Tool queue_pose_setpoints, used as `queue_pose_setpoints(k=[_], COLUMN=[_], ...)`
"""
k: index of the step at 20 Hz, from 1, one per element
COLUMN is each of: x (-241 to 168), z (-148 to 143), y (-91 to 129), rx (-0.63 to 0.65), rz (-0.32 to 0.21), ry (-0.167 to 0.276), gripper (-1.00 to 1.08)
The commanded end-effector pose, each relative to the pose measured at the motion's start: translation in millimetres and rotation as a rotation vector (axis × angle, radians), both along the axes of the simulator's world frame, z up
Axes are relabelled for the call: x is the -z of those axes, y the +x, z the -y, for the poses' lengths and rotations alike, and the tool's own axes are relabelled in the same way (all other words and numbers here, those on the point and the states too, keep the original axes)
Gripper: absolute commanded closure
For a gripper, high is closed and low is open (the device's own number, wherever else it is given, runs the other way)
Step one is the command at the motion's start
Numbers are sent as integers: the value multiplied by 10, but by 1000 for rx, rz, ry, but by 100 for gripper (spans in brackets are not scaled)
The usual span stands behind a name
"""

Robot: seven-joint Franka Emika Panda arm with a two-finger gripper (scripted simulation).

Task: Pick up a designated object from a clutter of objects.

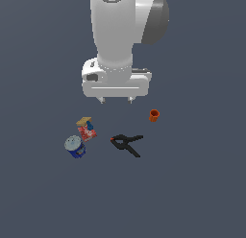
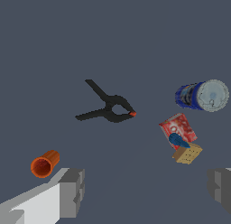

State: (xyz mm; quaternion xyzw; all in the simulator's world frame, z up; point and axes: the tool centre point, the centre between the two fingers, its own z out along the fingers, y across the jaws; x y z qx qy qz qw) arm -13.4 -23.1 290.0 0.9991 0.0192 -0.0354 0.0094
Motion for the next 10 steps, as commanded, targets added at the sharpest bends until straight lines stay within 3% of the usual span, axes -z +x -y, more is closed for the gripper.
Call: queue_pose_setpoints(k=[1, 10], x=[66, 472], z=[56, 408], y=[2, -17], rx=[-13, -99], rz=[2, 16], ry=[4, 25], gripper=[-92, -92])
